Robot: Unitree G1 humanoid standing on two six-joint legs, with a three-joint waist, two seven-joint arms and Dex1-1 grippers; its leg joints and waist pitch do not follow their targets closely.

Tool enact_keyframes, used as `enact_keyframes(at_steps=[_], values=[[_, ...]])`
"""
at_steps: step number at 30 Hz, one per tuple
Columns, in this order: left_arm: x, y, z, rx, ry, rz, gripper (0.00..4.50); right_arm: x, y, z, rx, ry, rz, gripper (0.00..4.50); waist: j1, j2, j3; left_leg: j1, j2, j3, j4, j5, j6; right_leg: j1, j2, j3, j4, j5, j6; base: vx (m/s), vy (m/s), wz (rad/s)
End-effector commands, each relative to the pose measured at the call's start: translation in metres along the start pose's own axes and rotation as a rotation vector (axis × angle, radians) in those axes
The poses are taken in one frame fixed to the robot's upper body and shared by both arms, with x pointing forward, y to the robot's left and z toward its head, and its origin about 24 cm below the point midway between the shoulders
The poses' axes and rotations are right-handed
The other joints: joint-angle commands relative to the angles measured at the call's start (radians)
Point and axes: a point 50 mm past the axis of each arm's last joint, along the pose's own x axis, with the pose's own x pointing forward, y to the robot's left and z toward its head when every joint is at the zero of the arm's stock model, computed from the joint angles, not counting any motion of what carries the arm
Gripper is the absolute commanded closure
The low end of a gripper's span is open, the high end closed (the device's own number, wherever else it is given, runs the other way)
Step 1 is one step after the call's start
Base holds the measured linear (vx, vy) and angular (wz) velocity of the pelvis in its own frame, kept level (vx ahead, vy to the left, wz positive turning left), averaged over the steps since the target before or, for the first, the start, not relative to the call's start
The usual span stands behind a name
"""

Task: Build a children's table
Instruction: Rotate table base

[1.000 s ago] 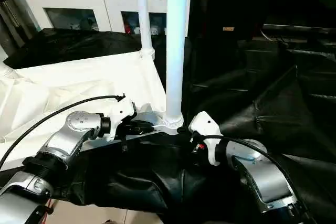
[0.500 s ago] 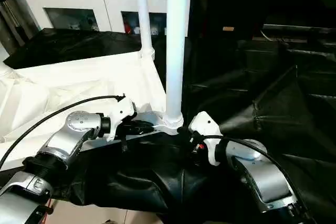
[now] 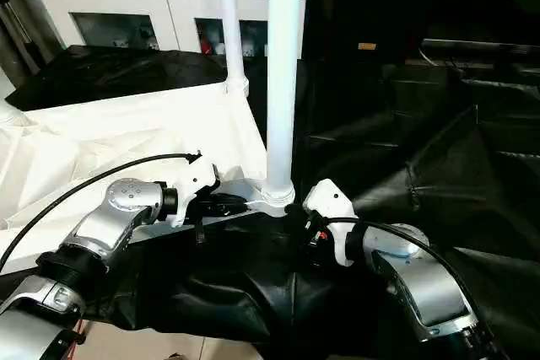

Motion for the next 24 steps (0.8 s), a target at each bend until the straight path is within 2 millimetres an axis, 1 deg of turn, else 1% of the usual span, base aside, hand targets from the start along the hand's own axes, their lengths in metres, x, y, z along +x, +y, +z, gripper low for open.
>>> enact_keyframes(at_steps=[1,24], values=[[-0.0009,-0.0039,-0.0121,-0.025,0.056,-0.030,4.38,0.0003,0.0020,0.0038,-0.009,-0.006,0.012,1.38,0.005,-0.022,-0.061,0.008,-0.005,0.014,-0.061,-0.214,0.052,0.055,-0.013,0.006,-0.063,-0.175,-0.212,0.000,0.000,0.00],[-0.0009,-0.0039,-0.0121,-0.025,0.056,-0.030,4.38,0.0003,0.0020,0.0038,-0.009,-0.006,0.012,1.38,0.005,-0.022,-0.061,0.007,-0.005,0.014,-0.061,-0.212,0.053,0.055,-0.013,0.006,-0.063,-0.173,-0.211,0.000,0.000,0.00]])
